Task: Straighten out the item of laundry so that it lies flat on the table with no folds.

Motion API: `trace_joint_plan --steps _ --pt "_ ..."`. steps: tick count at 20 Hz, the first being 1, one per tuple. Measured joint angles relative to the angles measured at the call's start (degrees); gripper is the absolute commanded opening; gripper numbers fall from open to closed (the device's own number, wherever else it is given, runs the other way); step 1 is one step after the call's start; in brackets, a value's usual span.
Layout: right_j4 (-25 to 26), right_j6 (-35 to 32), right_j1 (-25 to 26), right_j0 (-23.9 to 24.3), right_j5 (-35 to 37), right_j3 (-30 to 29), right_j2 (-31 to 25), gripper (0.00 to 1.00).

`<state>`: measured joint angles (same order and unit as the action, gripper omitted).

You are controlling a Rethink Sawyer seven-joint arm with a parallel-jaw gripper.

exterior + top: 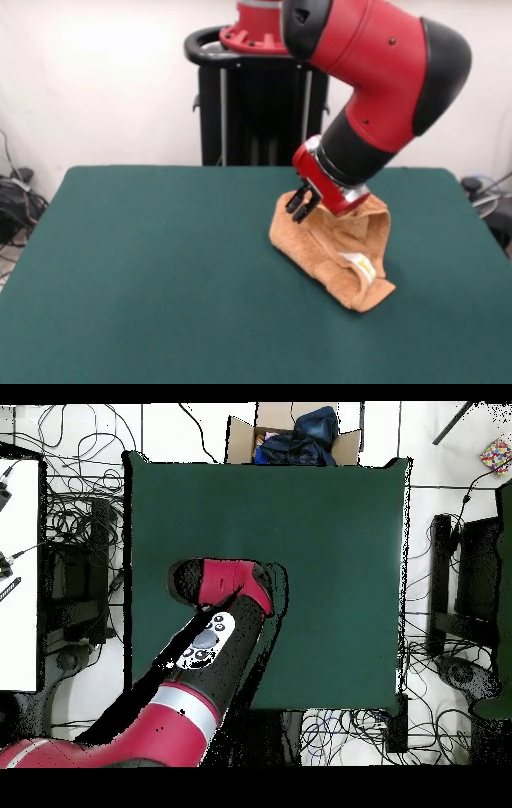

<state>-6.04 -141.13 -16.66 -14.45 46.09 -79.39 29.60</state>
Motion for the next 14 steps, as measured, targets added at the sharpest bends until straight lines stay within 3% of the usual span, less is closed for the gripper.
trace_joint_plan --steps 14 --pt "-0.7 0.0 -0.7 0.0 6.8 3.0 0.0 0.0"
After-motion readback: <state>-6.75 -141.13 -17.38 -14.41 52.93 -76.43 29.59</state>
